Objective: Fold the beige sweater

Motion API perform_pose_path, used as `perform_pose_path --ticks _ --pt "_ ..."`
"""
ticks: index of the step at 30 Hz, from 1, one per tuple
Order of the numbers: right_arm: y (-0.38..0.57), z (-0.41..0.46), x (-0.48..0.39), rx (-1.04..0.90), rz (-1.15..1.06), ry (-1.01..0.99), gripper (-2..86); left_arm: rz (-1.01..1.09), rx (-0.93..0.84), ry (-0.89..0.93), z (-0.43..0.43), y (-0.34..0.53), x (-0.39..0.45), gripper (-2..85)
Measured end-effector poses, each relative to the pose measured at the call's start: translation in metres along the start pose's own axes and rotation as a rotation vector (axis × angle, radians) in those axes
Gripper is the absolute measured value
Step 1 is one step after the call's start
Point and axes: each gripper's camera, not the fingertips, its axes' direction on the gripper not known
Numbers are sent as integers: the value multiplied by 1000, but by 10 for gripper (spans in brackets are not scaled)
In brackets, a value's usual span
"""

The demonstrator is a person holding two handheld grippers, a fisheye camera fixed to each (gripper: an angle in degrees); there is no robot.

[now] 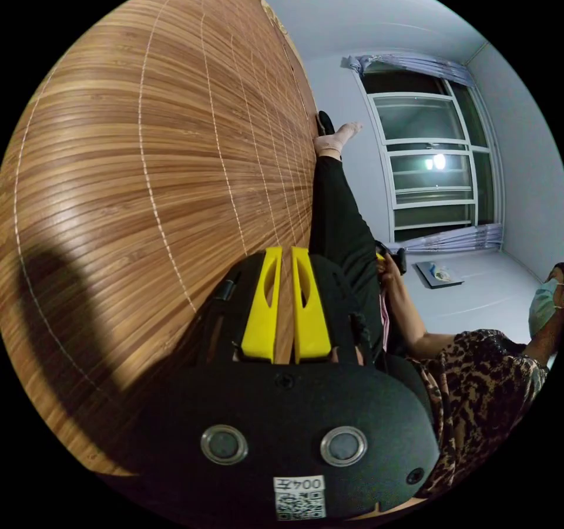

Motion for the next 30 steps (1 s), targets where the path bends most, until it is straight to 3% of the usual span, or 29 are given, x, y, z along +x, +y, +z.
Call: perform_pose_path --ticks 3,7,13,18,21,23,26,30 --pt "36 -58 -26 147 -100 126 128 -6 -2 18 1 -5 2 10" --pt "84 -98 -11 217 -57 385 123 -7 0 51 2 -11 8 11" --pt "136 -76 37 110 126 576 130 -12 -17 61 4 -16 19 13" --pt "183 -85 55 248 225 345 50 -8 -27 59 5 -20 31 14" --pt "223 -113 57 489 228 148 42 10 -30 48 4 -21 42 15" --pt "257 -144 40 715 79 -139 38 32 -27 29 2 -22 53 16" --pt "280 -176 -2 862 -135 -555 38 61 0 8 -3 -21 67 18" --pt "300 -209 -91 927 -470 -774 39 106 45 -19 -12 -19 88 26"
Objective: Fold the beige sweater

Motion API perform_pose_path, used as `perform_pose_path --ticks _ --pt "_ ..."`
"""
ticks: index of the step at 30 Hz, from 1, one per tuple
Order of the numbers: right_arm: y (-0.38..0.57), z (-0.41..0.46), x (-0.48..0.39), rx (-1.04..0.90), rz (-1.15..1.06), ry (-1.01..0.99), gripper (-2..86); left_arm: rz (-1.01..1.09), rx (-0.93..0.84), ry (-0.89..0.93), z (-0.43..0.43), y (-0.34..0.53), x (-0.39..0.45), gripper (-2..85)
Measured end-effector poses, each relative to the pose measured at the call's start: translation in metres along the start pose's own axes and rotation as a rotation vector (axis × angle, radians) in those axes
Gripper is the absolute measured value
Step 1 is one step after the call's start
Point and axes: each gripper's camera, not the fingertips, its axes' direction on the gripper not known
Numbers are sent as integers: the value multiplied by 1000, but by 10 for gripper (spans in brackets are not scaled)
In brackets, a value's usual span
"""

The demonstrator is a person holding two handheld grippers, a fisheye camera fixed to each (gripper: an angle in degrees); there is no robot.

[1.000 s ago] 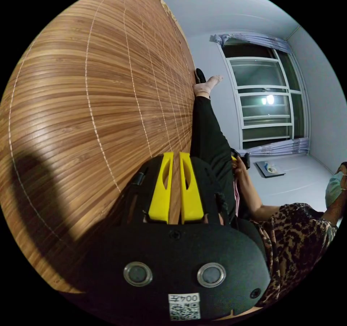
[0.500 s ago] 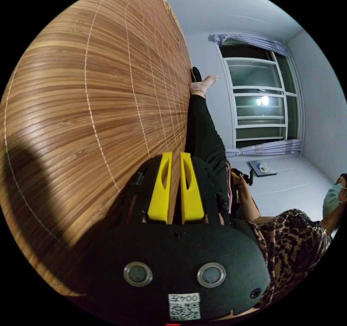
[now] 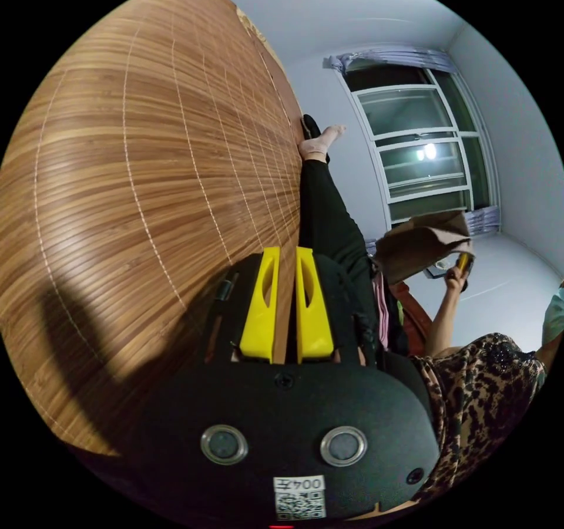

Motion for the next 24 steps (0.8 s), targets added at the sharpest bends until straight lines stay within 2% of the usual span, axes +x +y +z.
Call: perform_pose_path --ticks 5,9,12,14,19,24 --pt "9 77 -78 2 -125 -282 42 108 125 -19 -28 2 40 62" --pt "46 150 -95 -149 -129 -250 61 222 226 -112 -52 5 72 103" --pt "102 210 -93 -274 -159 -308 171 269 330 -188 -69 12 91 132" --pt "155 252 -80 -389 -111 -330 205 263 395 -209 -76 15 99 144" --pt "275 315 -39 -566 13 -342 200 210 390 -216 -72 12 106 152" --pt "389 354 -4 -700 49 -300 180 158 340 -348 -60 5 118 156"
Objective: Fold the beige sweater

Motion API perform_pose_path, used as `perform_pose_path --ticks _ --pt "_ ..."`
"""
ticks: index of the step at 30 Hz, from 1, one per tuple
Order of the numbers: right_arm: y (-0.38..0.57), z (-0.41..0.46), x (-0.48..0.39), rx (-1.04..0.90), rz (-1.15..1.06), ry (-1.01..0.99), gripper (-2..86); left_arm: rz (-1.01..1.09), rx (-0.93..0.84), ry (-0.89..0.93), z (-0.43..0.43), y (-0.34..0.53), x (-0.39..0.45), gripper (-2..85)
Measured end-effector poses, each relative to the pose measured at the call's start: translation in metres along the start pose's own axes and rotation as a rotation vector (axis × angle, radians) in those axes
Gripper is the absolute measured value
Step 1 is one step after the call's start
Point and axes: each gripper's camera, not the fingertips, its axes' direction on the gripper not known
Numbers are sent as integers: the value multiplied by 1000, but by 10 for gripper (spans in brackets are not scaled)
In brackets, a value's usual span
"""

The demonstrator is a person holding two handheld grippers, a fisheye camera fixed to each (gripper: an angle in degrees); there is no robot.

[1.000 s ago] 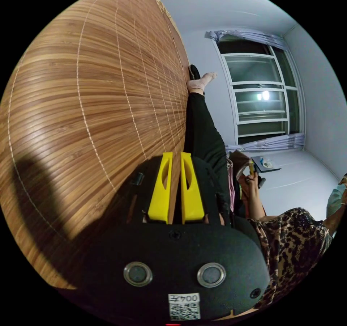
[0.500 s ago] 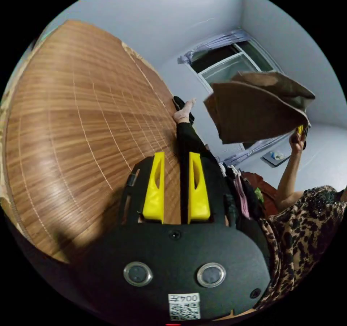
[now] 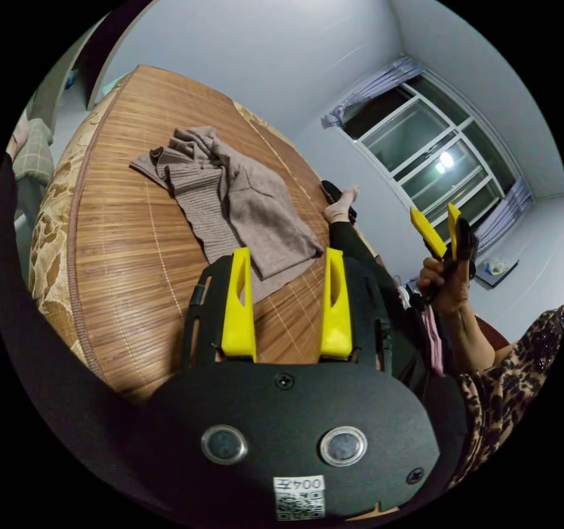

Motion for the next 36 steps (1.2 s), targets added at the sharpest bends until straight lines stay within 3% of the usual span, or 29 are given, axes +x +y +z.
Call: perform_pose_path --ticks 7,14,18,23,25,29,36 --pt "42 75 80 -193 85 -17 166 33 -211 -241 35 -10 30 149" --pt "19 83 143 -169 96 -34 167 351 -303 -578 75 -12 96 102" --pt "5 91 161 -204 17 5 172 382 -303 -520 73 -18 115 44" --pt "-19 101 203 -308 21 -99 174 336 -117 -107 21 -27 132 26" --pt "-28 104 228 -354 101 -217 173 323 -74 -42 5 -28 138 23" --pt "-39 115 289 -491 351 -578 179 394 -6 -34 -16 -36 163 19" --pt "-60 105 338 -459 437 -632 145 534 -63 23 -11 -37 198 22"
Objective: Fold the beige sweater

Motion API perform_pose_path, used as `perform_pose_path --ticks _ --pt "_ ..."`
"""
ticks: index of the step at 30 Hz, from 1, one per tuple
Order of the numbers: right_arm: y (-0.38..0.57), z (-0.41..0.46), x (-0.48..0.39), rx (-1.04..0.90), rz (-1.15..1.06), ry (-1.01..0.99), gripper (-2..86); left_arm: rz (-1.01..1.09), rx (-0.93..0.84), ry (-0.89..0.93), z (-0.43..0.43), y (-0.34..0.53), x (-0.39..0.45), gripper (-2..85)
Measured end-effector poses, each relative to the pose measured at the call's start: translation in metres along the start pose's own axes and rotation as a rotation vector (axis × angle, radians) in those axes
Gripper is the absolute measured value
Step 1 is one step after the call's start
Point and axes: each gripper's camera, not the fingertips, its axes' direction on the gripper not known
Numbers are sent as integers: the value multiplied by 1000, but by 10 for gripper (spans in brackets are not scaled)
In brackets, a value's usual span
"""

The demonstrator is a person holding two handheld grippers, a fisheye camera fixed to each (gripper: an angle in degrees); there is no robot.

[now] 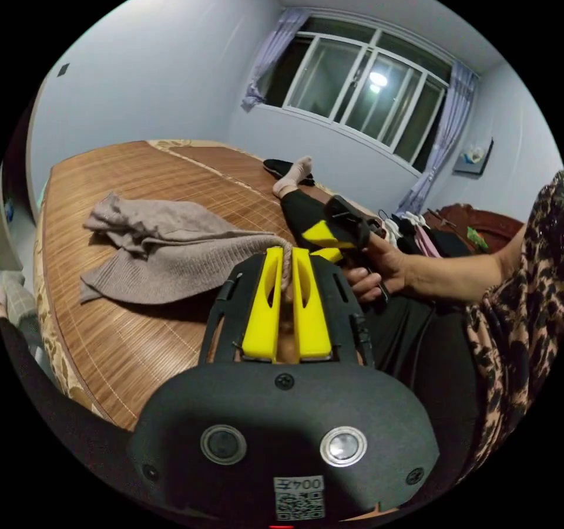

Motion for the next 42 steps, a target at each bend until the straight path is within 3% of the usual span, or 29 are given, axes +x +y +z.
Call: perform_pose_path --ticks 4,9,12,16,19,27,30,37,42 --pt "-6 -23 -7 13 -58 42 64 87 -44 -10 4 -8 11 30" --pt "1 -60 -26 180 -132 153 45 63 -31 57 -10 -18 -10 62" --pt "9 -87 -30 304 -141 111 42 -17 -38 -80 -28 -19 -39 96" --pt "15 -107 -38 372 -158 84 41 -247 -160 -456 -45 -10 -93 132" --pt "17 -113 -45 385 -164 81 41 -347 -242 -503 -45 -11 -118 147" --pt "28 -120 -68 395 -184 58 40 -260 -464 -722 -35 -24 -149 173" --pt "33 -118 -77 396 -189 51 41 -244 -507 -708 -39 -25 -166 163" --pt "46 -107 -103 398 -187 41 40 -181 -489 -628 -75 -24 -186 50" --pt "58 -96 -123 410 -161 44 40 -299 -303 -516 -146 -19 -208 28"
